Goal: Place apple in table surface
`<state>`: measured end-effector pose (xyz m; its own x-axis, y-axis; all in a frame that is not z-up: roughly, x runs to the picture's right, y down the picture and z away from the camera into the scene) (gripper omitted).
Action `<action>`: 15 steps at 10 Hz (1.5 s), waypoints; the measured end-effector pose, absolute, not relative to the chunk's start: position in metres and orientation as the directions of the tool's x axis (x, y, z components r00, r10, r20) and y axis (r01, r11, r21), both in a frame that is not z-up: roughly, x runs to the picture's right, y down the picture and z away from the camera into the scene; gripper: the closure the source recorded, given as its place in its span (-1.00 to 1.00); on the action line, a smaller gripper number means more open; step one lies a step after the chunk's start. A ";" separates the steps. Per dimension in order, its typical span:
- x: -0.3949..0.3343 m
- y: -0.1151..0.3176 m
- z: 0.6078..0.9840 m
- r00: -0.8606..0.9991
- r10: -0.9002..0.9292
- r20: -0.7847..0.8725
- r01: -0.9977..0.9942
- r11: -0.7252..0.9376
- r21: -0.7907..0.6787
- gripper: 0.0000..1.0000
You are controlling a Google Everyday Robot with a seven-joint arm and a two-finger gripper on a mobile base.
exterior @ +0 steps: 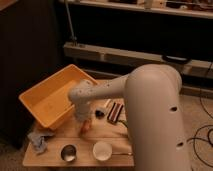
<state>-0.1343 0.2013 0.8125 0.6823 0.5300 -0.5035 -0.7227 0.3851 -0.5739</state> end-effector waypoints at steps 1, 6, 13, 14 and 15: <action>-0.136 0.198 0.809 0.678 0.536 -0.503 -0.719 0.342 -0.605 0.64; -0.147 0.130 0.737 0.666 0.637 -0.388 -0.688 0.324 -0.649 1.00; -0.168 0.021 0.599 0.676 0.702 -0.223 -0.658 0.438 -0.613 1.00; -0.168 0.008 0.584 0.674 0.706 -0.217 -0.660 0.444 -0.606 1.00; -0.167 -0.001 0.573 0.673 0.707 -0.217 -0.663 0.447 -0.601 1.00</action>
<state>-0.1671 -0.0013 0.5729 0.6730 0.7072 -0.2167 -0.6628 0.4467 -0.6009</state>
